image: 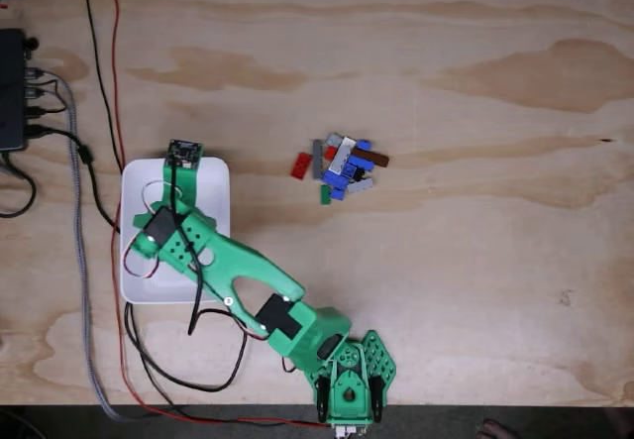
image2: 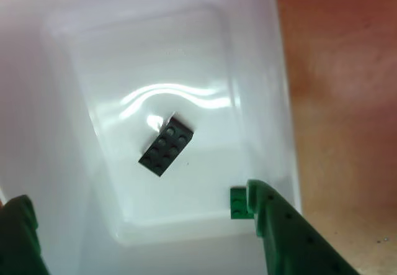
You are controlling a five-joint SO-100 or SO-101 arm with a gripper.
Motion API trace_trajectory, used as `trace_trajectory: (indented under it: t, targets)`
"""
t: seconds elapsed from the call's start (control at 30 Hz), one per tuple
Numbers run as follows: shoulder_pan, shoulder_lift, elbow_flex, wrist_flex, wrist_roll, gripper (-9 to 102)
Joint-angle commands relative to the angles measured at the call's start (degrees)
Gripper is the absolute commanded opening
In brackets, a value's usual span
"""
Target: Put all lego bricks in the bin.
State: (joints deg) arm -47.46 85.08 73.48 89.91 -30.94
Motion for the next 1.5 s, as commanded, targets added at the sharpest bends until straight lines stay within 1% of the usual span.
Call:
trace_trajectory:
  t: [0.0,0.07,0.13,0.17,0.27,0.37,0.57,0.7,0.8,0.93,1.03,1.07,1.13,1.23,1.27,1.37,1.4,1.47]
  targets:
    - [27.8,18.5,7.1,-2.5,-16.9,38]
    - [35.2,17.4,15.2,-8.0,-22.5,37]
    - [38.6,15.1,21.3,-13.2,-24.9,37]
    - [39.1,13.7,23.5,-15.7,-24.9,37]
    - [38.6,7.6,24.9,-19.7,-23.6,36]
    - [37.1,1.8,23.5,-22.0,-21.7,35]
    - [32.0,-6.2,18.0,-22.1,-18.8,32]
    - [30.0,-8.6,16.3,-22.1,-17.6,32]
    - [29.5,-10.2,14.8,-22.2,-17.4,31]
    - [31.5,-10.6,14.4,-23.0,-19.0,28]
    - [33.0,-11.2,14.2,-23.6,-20.7,23]
    - [33.3,-11.2,14.2,-23.8,-21.1,19]
    - [33.7,-11.2,14.5,-24.3,-21.6,9]
    - [34.1,-10.9,15.7,-25.2,-22.2,2]
    - [34.1,-10.5,16.3,-25.3,-22.0,0]
    - [33.6,-5.4,18.4,-25.1,-19.3,0]
    - [33.2,-1.5,18.8,-24.2,-17.8,0]
    - [31.6,8.5,18.0,-19.4,-14.2,0]
